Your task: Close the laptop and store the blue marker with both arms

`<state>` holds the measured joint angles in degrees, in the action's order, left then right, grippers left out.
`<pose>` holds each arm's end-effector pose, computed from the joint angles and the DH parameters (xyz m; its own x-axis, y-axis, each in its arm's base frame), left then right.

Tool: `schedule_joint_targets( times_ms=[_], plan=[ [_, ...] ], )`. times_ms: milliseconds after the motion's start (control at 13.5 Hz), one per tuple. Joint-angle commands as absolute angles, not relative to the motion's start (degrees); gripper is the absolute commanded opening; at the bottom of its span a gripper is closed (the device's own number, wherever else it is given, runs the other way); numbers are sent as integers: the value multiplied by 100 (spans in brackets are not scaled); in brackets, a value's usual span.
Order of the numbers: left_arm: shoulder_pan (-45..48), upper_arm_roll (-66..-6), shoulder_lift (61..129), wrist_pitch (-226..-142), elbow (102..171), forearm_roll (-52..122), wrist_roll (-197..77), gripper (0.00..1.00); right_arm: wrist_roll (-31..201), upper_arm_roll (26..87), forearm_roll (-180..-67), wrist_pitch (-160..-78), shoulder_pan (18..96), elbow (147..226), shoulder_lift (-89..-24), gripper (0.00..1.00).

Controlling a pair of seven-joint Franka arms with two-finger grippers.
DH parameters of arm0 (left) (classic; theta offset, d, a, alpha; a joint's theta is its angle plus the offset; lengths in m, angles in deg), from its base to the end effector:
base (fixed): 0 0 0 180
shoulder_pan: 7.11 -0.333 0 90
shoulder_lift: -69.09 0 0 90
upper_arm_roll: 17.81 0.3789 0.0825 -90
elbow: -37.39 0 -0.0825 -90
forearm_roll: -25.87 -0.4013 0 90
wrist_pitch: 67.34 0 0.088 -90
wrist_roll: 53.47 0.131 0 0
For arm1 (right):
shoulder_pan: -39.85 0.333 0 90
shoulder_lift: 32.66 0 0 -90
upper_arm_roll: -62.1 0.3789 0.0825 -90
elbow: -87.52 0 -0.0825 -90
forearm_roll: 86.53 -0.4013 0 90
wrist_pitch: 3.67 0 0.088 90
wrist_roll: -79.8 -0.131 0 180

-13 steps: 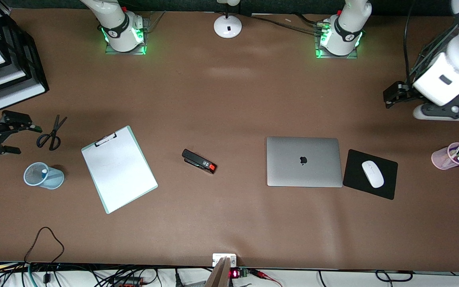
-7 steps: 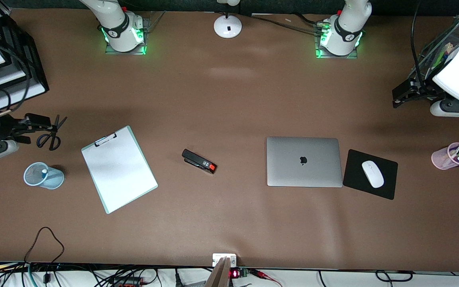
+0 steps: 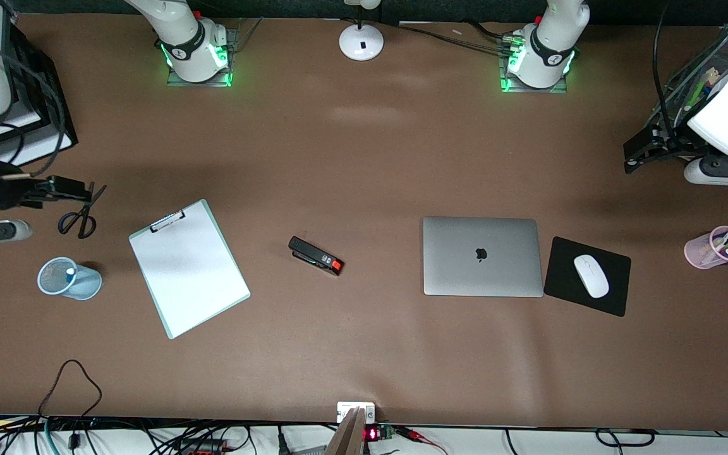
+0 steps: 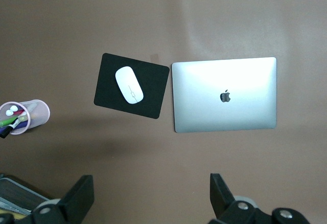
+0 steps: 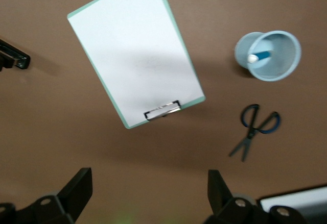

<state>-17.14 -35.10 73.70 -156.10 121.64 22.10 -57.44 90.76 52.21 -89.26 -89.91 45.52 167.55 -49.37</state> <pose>0.5962 -0.0586 0.6655 0.9985 -0.0551 0.0048 -0.0548 -0.9976 -0.0416 0.6576 -0.0258 0.5644 0.9772 0.1199 -0.1752 0.1161 -0.9927 -0.0318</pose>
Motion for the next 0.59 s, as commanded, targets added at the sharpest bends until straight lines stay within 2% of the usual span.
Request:
schedule_joint_targets(
  times_ms=[0,223,520],
  plan=[
    [-1475,-3249,7059,-15707,12474,2297,-5593,100,8991,5234,-8609,-8848,4531,16444,-4787,100],
    [-1414,-3109,6700,-15952,12966,2306,-5444,100,8363,5383,-8626,-8972,4373,16425,-4647,100],
    [-1019,-2616,6550,-15962,13212,2385,-5364,100,8068,5401,-8644,-8666,4337,16592,-4453,100]
  ],
)
